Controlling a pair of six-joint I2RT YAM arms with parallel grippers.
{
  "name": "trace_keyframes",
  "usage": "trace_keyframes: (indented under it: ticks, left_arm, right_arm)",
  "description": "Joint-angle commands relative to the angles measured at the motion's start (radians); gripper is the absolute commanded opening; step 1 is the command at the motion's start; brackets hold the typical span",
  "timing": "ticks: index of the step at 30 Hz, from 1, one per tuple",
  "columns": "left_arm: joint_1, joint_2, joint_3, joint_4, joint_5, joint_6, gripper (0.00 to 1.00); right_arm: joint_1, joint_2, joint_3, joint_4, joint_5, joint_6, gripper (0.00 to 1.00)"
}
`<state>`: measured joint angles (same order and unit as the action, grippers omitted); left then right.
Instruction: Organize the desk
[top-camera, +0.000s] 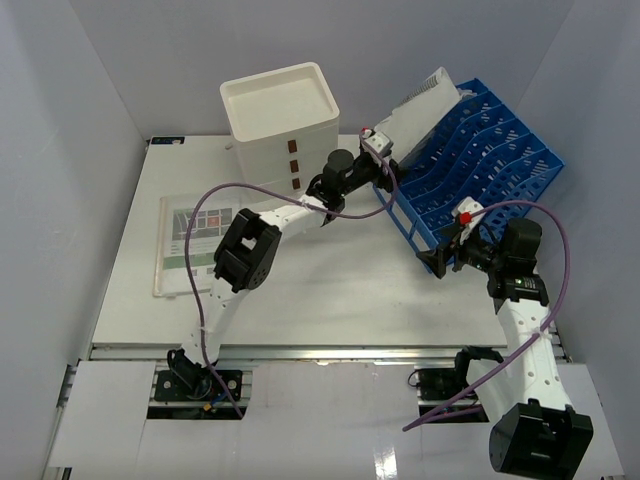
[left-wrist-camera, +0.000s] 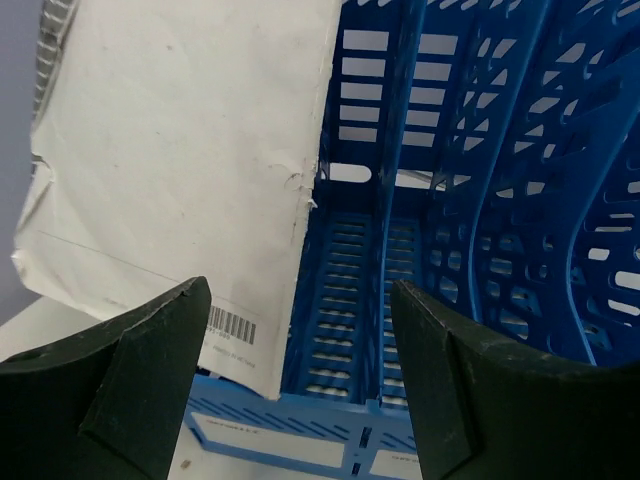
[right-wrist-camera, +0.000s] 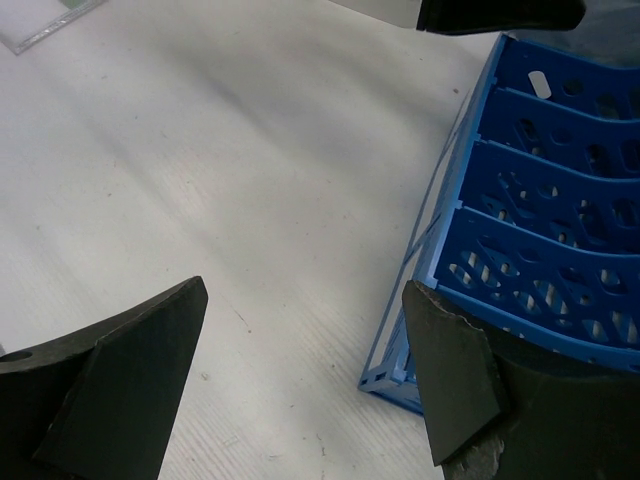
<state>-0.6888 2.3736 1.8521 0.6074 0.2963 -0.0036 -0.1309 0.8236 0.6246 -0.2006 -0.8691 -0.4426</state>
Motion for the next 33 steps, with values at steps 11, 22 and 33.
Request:
trace_keyframes:
  ticks: [11, 22, 33]
  left_arm:
    - [0.034, -0.835, -0.71, 0.022, -0.147, 0.02, 0.96]
    - [0.033, -1.305, -1.232, -0.066, -0.2, -0.201, 0.98]
    - [0.031, -1.527, -1.34, -0.206, -0.207, -0.283, 0.98]
  right_arm:
    - [0.251, 0.449, 0.811, -0.167, 0.434, 0.495, 0.89]
    - [0.43, 0.711, 1.15, -0.042, 1.077, 0.474, 0.9]
    - [0.418, 0.964, 1.352, 0.085, 1.318, 0.345, 0.9]
